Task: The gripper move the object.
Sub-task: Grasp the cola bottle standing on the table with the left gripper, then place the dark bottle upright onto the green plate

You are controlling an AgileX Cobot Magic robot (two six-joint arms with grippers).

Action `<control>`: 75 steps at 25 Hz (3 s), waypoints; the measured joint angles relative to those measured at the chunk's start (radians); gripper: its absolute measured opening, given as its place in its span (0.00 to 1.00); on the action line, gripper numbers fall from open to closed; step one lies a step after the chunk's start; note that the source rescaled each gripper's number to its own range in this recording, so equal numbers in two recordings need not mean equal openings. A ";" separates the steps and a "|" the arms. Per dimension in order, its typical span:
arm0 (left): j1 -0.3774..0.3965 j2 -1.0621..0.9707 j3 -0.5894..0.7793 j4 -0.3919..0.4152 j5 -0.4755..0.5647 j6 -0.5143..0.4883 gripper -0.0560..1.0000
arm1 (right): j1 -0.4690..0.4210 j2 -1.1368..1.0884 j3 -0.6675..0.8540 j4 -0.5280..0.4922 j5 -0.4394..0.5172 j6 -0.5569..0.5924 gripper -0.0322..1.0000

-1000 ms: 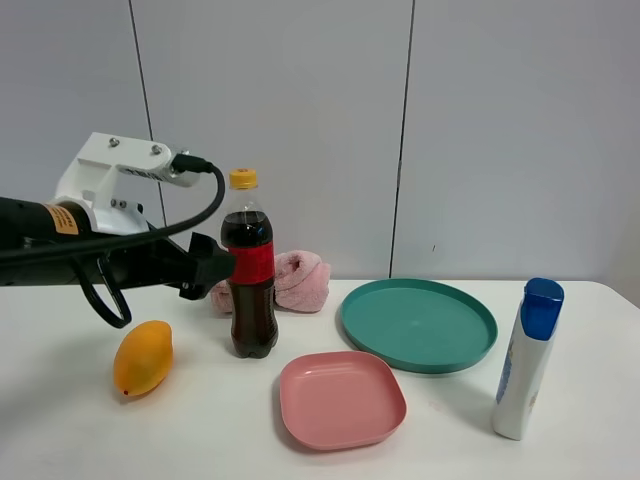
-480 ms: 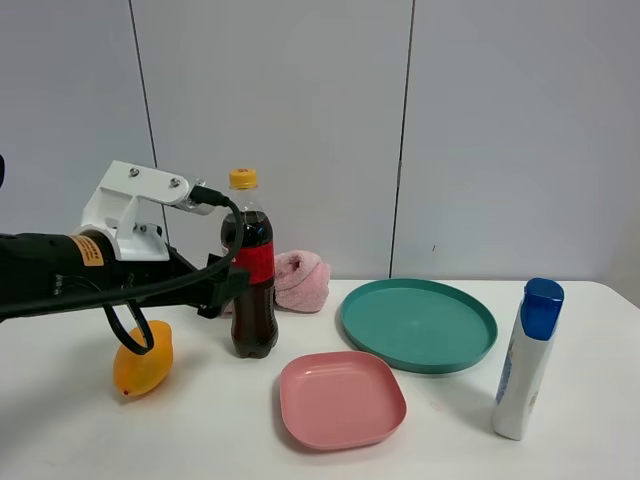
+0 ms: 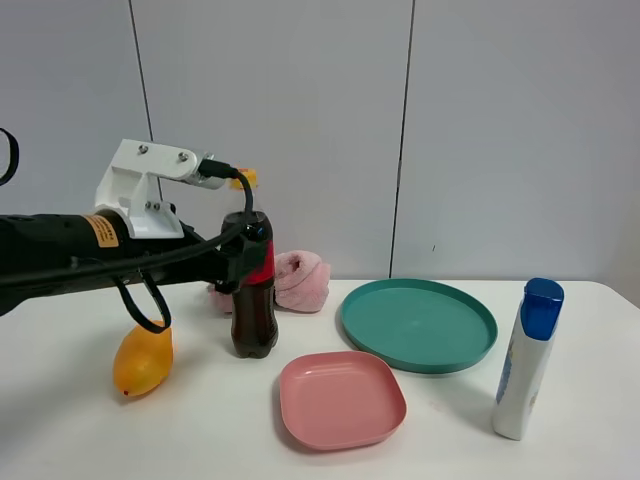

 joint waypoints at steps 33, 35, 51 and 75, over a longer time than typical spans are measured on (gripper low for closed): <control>0.000 0.274 -0.268 0.054 0.007 -0.049 1.00 | 0.000 0.000 0.000 0.000 0.000 0.000 1.00; 0.000 0.285 -0.270 0.053 0.007 -0.049 1.00 | 0.000 0.000 0.000 0.000 0.000 0.000 1.00; 0.000 0.294 -0.276 0.044 0.010 -0.044 0.08 | 0.000 0.000 0.000 0.000 0.000 0.000 1.00; -0.166 0.132 -0.556 0.051 0.307 -0.116 0.08 | 0.000 0.000 0.000 0.000 0.000 0.000 1.00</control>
